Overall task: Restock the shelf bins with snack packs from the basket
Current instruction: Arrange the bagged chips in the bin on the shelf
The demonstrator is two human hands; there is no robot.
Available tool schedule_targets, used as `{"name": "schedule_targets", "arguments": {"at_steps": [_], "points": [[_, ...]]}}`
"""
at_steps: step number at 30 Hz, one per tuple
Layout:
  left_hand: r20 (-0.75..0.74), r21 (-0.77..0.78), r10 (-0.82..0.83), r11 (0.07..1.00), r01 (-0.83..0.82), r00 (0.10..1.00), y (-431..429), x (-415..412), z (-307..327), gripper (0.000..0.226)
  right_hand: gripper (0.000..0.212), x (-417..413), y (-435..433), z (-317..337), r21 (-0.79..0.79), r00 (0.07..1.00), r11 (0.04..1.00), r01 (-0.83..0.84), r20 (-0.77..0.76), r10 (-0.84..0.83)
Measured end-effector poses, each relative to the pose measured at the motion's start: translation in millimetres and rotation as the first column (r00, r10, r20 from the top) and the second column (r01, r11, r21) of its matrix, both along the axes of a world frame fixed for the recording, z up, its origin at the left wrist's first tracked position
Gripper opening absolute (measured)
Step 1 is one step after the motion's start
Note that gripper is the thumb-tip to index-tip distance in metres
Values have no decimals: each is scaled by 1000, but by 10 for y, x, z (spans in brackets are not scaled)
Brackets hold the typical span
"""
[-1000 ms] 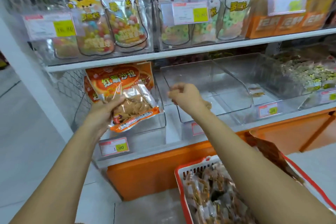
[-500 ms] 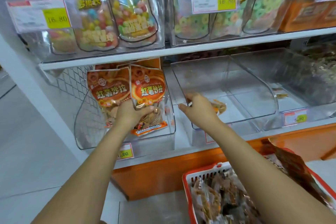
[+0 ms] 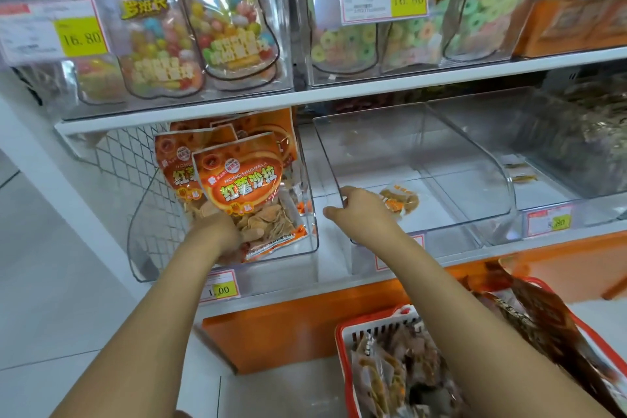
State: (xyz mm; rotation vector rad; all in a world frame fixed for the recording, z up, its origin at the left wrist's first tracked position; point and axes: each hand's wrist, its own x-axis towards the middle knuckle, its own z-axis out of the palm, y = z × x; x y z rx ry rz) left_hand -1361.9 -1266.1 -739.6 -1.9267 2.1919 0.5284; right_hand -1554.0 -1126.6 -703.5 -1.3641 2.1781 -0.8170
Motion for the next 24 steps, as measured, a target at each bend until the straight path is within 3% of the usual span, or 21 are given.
{"name": "schedule_targets", "arguments": {"at_steps": [6, 9, 13, 14, 17, 22, 24], "points": [[-162, -27, 23, 999, -28, 987, 41, -20, -88, 66, 55, 47, 57, -19, 128, 996, 992, -5, -86, 16], [-385, -43, 53, 996, -75, 921, 42, -57, -124, 55, 55, 61, 73, 6, 149, 995, 989, 4, -96, 11], [-492, 34, 105, 994, -101, 864, 94, -71, -90, 58, 30, 74, 196, -3, 230, 974, 973, 8, -222, 44], [-518, 67, 126, 992, -107, 846, 78, -64, -90, 59, 33, 80, 249, 2, 217, 968, 976, 24, -249, 32], [-501, 105, 118, 992, -75, 857, 95, -55, -70, 63, 38, 62, 416, 47, 101, 961, 994, 35, -275, -6], [-393, -27, -42, 999, 34, 918, 308, -71, 66, 54, 15, 52, 779, 145, -283, 977, 954, 100, -152, -147], [-377, -59, -100, 995, 83, 921, 442, -70, 117, 42, 13, 33, 961, 110, -359, 976, 925, 125, -123, -179]]}}
